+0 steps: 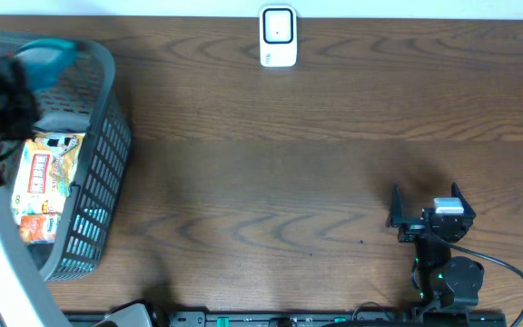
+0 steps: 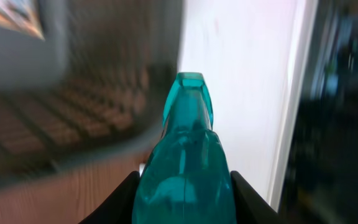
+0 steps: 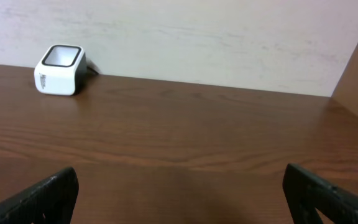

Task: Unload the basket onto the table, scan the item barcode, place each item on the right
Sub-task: 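Carry the teal bottle to the white scanner with the left gripper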

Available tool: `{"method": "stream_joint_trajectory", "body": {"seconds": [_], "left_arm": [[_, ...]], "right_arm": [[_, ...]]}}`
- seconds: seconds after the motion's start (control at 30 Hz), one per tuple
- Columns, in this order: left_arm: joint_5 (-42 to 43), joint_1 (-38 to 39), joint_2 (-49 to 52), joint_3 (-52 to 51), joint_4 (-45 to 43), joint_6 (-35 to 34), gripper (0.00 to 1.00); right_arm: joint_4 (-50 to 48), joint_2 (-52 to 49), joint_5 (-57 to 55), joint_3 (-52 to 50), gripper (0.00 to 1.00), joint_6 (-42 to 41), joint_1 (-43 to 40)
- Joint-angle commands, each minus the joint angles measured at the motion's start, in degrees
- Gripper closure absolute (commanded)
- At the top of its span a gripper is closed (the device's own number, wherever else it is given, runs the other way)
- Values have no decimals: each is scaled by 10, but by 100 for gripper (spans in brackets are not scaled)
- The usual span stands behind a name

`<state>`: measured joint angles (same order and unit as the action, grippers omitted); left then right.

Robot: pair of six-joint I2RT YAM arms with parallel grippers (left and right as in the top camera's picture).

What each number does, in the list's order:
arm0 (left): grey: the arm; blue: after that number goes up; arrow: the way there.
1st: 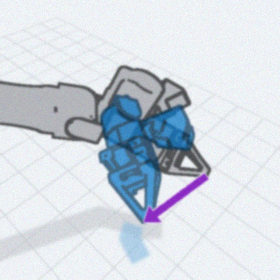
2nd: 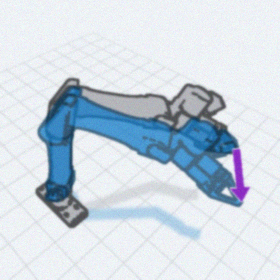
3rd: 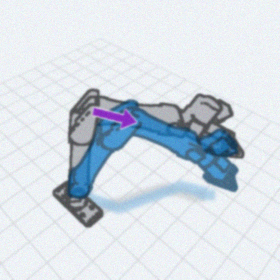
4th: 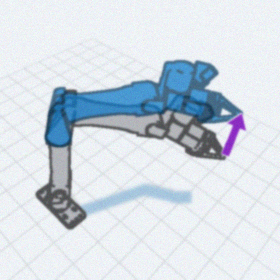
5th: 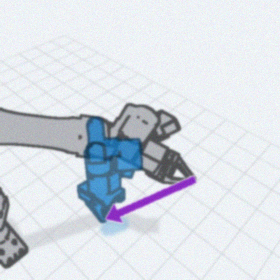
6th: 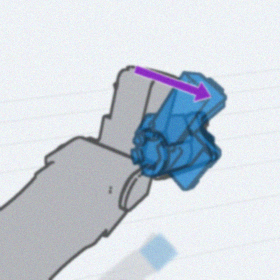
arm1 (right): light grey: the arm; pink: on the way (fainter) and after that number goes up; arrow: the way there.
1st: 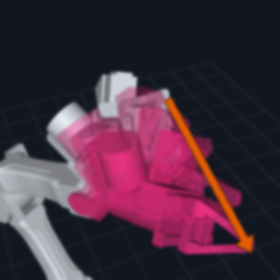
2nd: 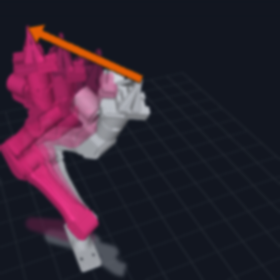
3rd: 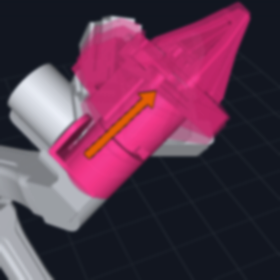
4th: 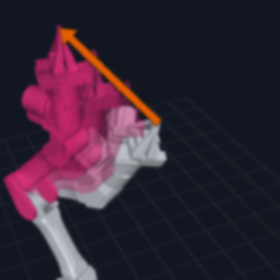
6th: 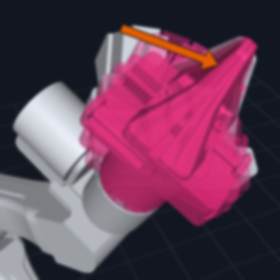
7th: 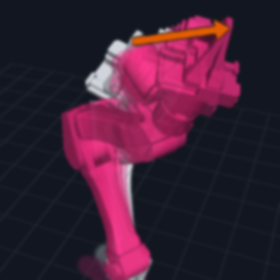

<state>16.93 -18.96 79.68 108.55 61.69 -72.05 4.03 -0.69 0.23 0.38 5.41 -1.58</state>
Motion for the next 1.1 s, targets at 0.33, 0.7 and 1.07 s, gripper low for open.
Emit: {"method": "stream_joint_trajectory", "body": {"seconds": [0.33,0.7,1.07], "left_arm": [[-80,319,101,12,24,178,80],[-131,457,248,12,90,367,76],[-131,528,323,12,123,601,75]], "right_arm": [[2,3,-3,-1,1,-6,1],[2,3,-3,-1,1,-6,1],[2,3,-3,-1,1,-6,1]]}}
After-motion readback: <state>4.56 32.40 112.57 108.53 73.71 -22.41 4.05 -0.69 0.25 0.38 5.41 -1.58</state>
